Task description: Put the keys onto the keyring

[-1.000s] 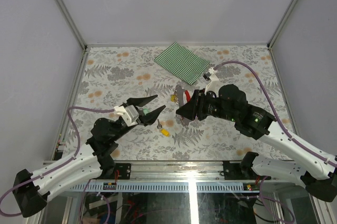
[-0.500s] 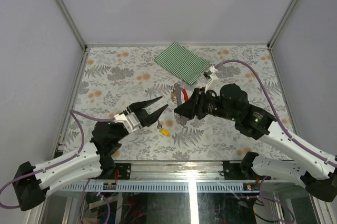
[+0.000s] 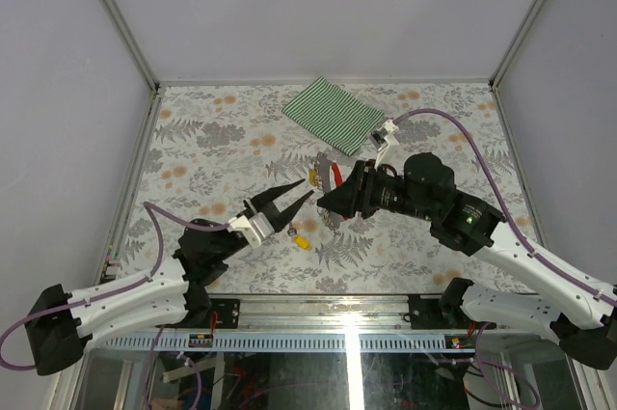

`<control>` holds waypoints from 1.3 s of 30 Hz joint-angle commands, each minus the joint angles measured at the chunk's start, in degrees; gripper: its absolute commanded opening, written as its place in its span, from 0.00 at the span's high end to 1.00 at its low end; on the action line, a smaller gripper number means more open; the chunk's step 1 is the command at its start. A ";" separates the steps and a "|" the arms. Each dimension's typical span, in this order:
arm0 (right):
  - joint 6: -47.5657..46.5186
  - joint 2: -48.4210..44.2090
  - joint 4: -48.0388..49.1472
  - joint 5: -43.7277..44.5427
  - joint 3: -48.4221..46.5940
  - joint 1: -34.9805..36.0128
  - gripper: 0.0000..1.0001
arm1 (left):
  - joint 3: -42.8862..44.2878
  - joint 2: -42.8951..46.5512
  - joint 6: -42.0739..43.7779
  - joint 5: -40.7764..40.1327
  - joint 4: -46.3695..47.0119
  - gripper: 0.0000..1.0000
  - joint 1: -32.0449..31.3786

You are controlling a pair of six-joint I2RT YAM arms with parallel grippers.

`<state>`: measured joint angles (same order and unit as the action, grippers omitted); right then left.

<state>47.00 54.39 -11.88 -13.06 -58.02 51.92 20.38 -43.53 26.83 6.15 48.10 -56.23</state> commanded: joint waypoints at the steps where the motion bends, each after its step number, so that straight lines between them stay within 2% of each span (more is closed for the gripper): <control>1: 0.41 -0.60 5.11 -1.34 -2.65 0.19 1.00 | 1.97 -0.90 3.42 -1.67 5.94 0.70 -0.42; 34: 0.74 -0.69 5.25 -2.52 -2.02 0.23 1.00 | 4.65 -4.88 9.90 -2.67 8.51 0.71 -0.73; 39: 0.74 -0.59 5.16 -2.50 -1.95 0.27 1.00 | 4.67 -4.67 9.90 -2.43 8.21 0.73 -0.73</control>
<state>47.53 54.39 -11.27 -14.55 -58.02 51.92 23.51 -48.51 35.42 4.29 51.83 -56.60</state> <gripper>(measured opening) 0.458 0.288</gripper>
